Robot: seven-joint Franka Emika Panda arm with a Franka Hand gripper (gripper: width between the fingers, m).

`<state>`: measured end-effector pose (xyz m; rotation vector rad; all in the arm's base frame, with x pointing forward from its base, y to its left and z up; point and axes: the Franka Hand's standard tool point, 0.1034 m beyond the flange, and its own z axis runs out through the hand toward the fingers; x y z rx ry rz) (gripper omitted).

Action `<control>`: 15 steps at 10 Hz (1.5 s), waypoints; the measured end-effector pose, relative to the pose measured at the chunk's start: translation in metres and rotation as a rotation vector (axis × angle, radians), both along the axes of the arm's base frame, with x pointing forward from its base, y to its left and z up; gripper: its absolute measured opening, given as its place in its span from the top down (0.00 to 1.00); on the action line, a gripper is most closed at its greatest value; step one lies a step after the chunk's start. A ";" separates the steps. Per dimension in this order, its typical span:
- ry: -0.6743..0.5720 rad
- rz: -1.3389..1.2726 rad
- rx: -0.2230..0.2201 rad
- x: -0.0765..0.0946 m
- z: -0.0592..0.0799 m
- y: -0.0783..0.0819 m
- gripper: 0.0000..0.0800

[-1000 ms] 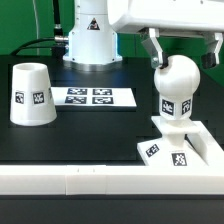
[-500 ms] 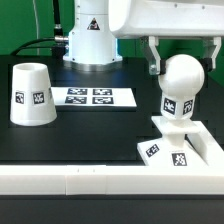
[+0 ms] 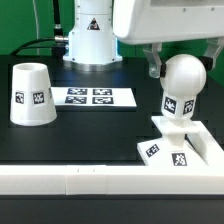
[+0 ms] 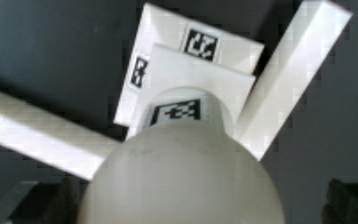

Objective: Assemble lamp

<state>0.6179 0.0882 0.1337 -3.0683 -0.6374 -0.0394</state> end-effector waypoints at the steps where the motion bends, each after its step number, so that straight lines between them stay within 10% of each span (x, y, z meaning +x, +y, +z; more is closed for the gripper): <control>1: 0.004 -0.003 -0.001 0.000 -0.003 -0.003 0.13; 11: 0.007 -0.051 0.001 -0.001 -0.010 -0.006 0.28; 15: -0.035 -0.525 0.039 -0.004 -0.010 -0.005 0.28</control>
Offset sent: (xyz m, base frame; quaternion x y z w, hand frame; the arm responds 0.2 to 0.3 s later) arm 0.0032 -0.0029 -0.0047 0.0016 0.0133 -0.0043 0.9999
